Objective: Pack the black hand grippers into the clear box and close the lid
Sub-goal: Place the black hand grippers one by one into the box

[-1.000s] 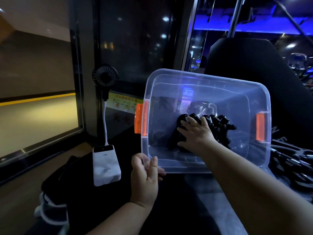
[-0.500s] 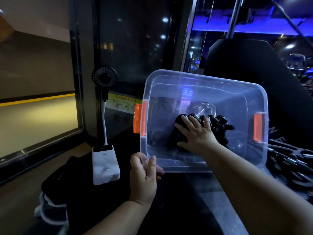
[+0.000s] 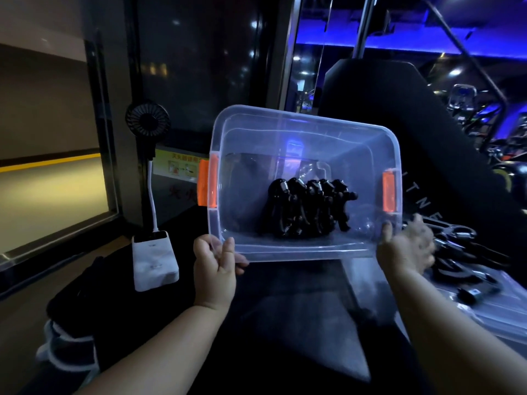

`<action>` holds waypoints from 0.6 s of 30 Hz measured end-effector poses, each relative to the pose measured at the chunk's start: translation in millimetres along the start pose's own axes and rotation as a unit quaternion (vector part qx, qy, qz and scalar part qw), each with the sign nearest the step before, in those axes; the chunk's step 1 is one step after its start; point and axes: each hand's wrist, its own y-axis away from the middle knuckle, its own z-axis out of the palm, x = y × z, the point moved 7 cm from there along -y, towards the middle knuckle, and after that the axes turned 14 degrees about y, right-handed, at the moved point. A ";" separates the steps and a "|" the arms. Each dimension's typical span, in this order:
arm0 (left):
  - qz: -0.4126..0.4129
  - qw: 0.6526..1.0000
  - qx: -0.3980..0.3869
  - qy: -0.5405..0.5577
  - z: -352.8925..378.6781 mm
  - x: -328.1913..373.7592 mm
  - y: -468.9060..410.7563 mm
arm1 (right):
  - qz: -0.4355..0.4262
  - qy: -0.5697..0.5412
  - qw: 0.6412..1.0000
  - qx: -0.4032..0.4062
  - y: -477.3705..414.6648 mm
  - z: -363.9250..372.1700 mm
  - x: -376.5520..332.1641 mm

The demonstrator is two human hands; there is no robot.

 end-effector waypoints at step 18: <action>-0.443 0.881 -0.091 0.137 119.0 -60.8 59.5 | -0.002 -0.173 0.971 -0.163 -8.2 34.3 12.1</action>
